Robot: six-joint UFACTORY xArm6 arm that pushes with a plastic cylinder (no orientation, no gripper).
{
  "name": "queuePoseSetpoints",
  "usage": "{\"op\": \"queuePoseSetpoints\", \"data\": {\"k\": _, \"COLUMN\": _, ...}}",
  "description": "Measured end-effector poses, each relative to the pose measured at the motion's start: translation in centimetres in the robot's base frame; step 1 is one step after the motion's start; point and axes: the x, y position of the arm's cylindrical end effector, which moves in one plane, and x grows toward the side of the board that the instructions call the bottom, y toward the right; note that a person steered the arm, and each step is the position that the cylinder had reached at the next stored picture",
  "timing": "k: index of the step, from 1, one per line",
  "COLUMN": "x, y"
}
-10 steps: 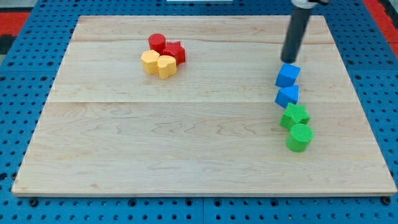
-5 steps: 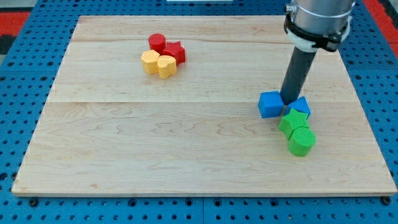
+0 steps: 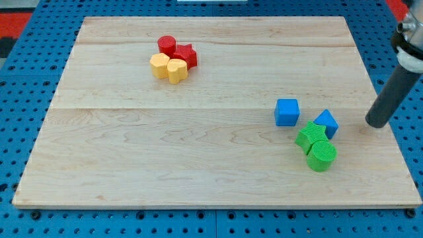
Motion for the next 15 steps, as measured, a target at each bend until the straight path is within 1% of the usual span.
{"op": "queuePoseSetpoints", "data": {"k": 1, "x": 0.0, "y": -6.6}}
{"op": "queuePoseSetpoints", "data": {"k": 2, "x": 0.0, "y": -7.8}}
{"op": "queuePoseSetpoints", "data": {"k": 3, "x": -1.8, "y": -5.7}}
{"op": "queuePoseSetpoints", "data": {"k": 4, "x": -6.7, "y": -8.6}}
{"op": "queuePoseSetpoints", "data": {"k": 5, "x": -5.0, "y": -13.4}}
{"op": "queuePoseSetpoints", "data": {"k": 6, "x": -2.3, "y": -15.2}}
{"op": "queuePoseSetpoints", "data": {"k": 7, "x": -1.5, "y": -14.0}}
{"op": "queuePoseSetpoints", "data": {"k": 8, "x": -2.3, "y": -14.3}}
{"op": "queuePoseSetpoints", "data": {"k": 9, "x": -4.0, "y": -19.8}}
{"op": "queuePoseSetpoints", "data": {"k": 10, "x": -2.5, "y": -17.1}}
{"op": "queuePoseSetpoints", "data": {"k": 11, "x": -0.6, "y": -11.1}}
{"op": "queuePoseSetpoints", "data": {"k": 13, "x": -0.5, "y": -10.2}}
{"op": "queuePoseSetpoints", "data": {"k": 14, "x": -3.2, "y": -10.1}}
{"op": "queuePoseSetpoints", "data": {"k": 15, "x": -3.7, "y": -10.0}}
